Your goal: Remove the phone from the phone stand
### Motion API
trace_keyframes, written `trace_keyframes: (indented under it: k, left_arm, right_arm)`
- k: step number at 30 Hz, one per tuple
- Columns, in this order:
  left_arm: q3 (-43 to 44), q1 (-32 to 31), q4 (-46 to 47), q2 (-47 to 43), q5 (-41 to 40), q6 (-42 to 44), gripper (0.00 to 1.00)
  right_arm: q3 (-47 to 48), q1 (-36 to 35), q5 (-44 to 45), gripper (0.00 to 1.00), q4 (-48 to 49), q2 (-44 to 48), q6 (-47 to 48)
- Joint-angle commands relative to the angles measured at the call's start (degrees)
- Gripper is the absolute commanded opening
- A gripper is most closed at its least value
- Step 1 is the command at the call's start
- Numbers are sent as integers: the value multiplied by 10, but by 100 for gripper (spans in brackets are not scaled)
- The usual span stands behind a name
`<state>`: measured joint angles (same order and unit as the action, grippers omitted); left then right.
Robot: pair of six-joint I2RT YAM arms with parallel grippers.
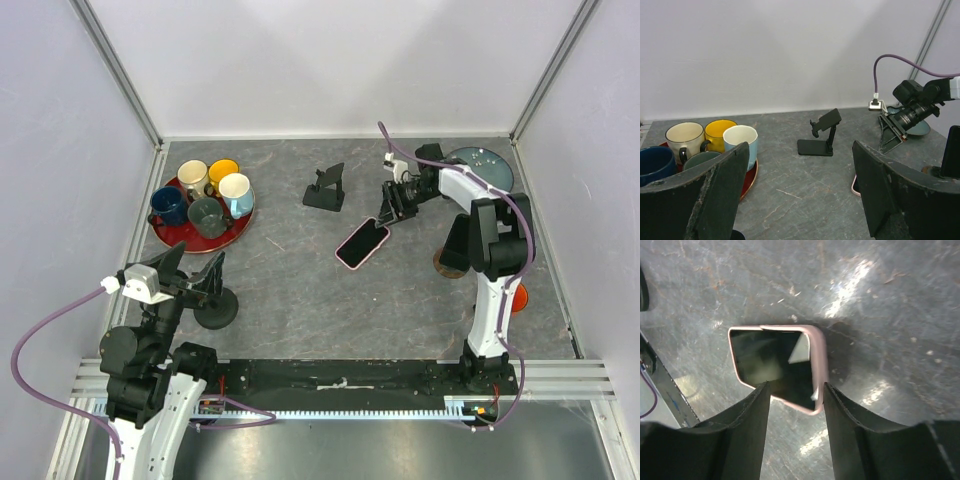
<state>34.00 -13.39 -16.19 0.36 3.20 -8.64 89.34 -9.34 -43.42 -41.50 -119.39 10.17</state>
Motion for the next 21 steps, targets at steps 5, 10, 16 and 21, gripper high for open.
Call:
trace_keyframes:
  k: [5, 10, 16, 21]
  left_arm:
    - [-2, -2, 15, -47, 11, 21, 90]
    - [-2, -1, 16, -48, 12, 20, 90]
    - [-3, -2, 16, -50, 12, 20, 90]
    - [-2, -3, 16, -51, 13, 20, 90]
  right_arm:
    - [84, 6, 15, 59, -24, -45, 17]
    - [93, 9, 40, 66, -25, -35, 6]
    - [84, 10, 112, 91, 11, 47, -50]
    - [43, 9, 221, 98, 73, 147, -118]
